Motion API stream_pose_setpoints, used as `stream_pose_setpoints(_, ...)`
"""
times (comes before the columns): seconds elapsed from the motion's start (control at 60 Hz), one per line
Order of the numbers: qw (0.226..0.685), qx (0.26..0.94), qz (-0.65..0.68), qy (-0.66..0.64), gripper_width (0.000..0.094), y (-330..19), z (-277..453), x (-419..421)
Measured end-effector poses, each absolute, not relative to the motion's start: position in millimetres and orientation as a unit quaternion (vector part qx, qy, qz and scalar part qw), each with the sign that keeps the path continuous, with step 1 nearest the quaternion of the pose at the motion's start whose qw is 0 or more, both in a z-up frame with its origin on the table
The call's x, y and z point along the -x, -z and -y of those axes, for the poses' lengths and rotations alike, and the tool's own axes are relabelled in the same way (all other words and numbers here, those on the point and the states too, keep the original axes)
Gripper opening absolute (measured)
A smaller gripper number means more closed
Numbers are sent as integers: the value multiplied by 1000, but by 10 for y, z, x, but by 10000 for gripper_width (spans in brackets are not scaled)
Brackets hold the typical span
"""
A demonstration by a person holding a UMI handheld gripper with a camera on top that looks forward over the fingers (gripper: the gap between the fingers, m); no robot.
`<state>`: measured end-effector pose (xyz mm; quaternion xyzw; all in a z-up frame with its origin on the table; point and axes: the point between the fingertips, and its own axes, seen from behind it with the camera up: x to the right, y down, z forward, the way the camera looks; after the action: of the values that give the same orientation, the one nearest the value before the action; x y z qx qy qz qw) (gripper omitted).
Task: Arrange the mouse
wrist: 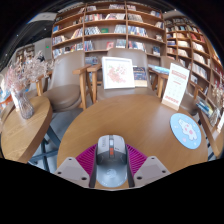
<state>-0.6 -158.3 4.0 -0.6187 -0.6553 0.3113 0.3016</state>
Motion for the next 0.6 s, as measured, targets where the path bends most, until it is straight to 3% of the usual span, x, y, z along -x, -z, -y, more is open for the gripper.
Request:
stream_pose_setpoints(0.217,338,594,640,-352,437,-896,771,78)
stream_pose_setpoints(0.317,369,602,619,-344,438,-1079,93,287)
stream_pose_setpoints(0.433,379,626,600,-323,437,-979,-646,532)
stream_pose_setpoints(0.6,361,651,591,-312,442,-508,-1320,767)
